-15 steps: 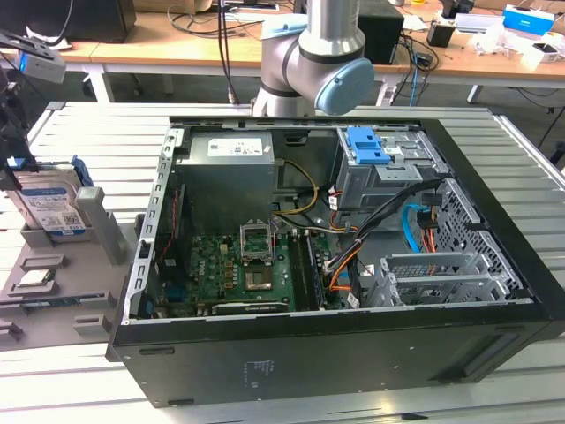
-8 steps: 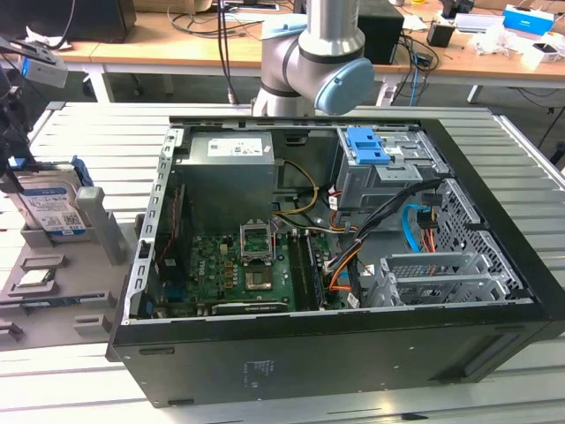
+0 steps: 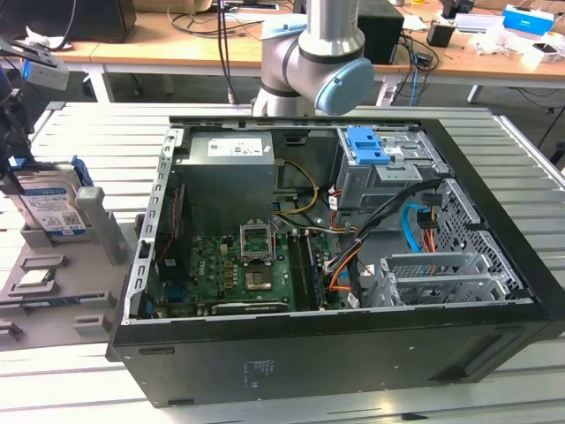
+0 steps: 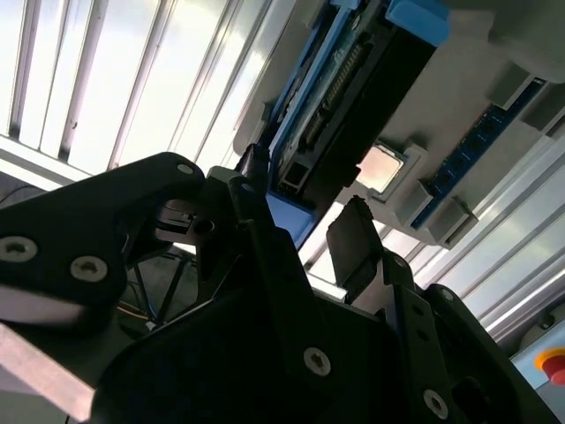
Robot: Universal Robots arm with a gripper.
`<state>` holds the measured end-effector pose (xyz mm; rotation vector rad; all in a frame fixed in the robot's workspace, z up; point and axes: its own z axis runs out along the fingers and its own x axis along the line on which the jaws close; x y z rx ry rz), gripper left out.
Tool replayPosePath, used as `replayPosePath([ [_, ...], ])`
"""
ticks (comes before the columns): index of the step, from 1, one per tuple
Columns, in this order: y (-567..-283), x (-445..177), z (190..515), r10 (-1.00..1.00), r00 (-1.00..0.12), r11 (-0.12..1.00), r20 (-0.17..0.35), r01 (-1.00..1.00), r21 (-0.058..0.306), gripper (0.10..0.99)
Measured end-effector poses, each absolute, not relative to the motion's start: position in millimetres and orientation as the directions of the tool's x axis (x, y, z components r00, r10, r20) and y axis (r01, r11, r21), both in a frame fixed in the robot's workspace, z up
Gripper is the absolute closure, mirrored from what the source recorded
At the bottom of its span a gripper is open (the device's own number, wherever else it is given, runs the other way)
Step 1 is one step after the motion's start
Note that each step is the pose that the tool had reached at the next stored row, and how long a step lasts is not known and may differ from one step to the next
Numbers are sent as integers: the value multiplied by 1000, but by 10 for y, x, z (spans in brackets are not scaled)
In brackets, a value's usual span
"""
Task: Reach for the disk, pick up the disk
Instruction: 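Pick up the disk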
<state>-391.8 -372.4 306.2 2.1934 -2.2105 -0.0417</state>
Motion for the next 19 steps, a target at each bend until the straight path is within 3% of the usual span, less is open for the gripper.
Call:
replayPosePath([
  [12,-3704,-3917,2954,-1000,-4,4,0,-999,38,541],
  [19,-3646,-3916,2913,-998,55,-55,0,-998,38,541],
])
